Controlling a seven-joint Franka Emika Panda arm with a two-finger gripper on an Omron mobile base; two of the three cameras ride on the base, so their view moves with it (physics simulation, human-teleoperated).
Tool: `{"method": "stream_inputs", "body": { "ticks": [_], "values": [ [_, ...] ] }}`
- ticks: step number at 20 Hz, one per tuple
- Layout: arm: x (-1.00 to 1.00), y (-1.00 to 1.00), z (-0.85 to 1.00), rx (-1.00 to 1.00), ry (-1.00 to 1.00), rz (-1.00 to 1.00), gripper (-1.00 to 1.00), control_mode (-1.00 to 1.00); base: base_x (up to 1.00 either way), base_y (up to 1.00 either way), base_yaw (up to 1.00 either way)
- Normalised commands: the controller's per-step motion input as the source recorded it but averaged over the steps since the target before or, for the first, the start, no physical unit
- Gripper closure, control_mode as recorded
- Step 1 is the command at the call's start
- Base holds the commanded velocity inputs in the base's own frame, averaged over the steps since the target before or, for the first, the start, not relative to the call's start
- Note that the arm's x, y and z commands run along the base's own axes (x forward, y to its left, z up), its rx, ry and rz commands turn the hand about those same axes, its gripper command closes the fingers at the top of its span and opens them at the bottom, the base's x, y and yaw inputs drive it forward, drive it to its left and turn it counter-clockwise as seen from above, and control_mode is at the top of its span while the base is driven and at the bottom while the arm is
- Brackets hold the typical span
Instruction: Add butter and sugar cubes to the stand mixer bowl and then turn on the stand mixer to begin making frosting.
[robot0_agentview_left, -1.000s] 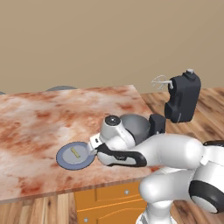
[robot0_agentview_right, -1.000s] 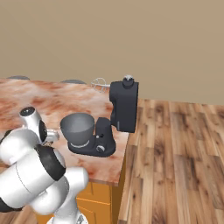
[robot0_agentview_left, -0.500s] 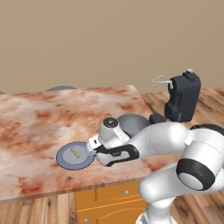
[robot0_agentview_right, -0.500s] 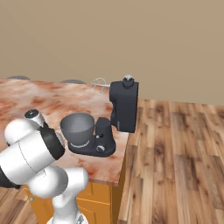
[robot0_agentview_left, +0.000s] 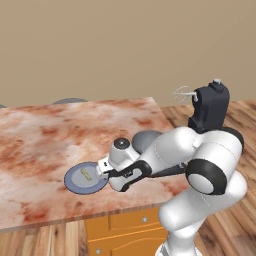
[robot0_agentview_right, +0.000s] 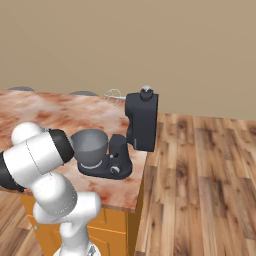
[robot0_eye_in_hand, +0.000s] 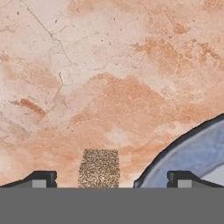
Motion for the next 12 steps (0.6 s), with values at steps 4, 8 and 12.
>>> {"method": "stream_inputs", "body": {
  "ticks": [4,8,12],
  "values": [
    [0.03,0.01,-0.19,0.00,0.00,0.00,-1.00,-1.00,0.00,0.00,0.00],
    [0.00,0.19,-0.16,-0.02,0.00,0.00,-1.00,-1.00,0.00,0.00,0.00],
    [0.00,0.07,-0.22,0.00,0.00,0.00,1.00,-1.00,0.00,0.00,0.00]
  ]
}}
